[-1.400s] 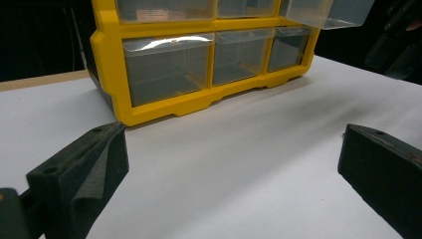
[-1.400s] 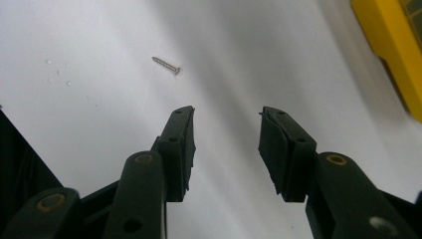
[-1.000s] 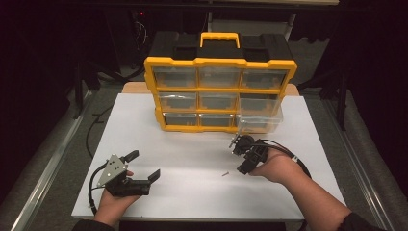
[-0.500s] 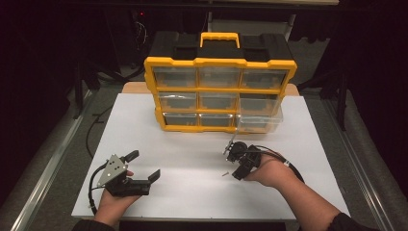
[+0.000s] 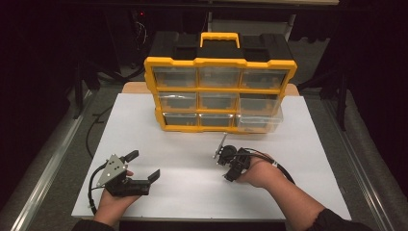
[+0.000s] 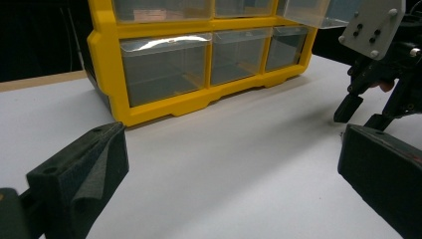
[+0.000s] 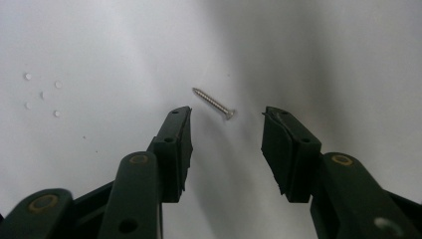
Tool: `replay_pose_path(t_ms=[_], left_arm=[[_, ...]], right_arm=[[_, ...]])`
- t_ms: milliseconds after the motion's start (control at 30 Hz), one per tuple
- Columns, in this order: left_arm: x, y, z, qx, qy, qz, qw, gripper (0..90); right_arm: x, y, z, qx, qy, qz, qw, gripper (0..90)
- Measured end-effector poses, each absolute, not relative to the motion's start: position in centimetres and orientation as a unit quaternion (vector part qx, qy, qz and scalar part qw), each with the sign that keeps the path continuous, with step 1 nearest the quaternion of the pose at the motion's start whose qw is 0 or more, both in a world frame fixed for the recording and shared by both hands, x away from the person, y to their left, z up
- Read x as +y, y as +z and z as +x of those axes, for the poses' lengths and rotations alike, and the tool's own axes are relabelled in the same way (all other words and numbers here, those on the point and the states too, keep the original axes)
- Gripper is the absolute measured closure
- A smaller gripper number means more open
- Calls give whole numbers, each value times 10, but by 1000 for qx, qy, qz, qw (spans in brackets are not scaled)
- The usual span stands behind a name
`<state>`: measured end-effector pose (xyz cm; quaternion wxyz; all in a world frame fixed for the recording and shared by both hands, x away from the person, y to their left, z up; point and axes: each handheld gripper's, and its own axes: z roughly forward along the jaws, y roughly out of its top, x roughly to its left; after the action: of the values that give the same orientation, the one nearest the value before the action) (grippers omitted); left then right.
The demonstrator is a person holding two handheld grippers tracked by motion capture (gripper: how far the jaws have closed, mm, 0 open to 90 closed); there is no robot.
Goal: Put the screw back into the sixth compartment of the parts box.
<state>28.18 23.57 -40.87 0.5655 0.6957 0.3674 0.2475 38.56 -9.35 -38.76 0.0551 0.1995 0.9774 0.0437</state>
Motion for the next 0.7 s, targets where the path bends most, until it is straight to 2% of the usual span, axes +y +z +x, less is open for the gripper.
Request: replay_pose_path(t_ms=[400, 700], left_arm=[[236, -409, 282, 367, 248, 696, 565, 1], [235, -409, 282, 367, 247, 696, 565, 1]], right_arm=[[-84, -394, 388, 980, 44, 189, 54, 653], [-82, -395, 388, 982, 49, 178, 40, 754]])
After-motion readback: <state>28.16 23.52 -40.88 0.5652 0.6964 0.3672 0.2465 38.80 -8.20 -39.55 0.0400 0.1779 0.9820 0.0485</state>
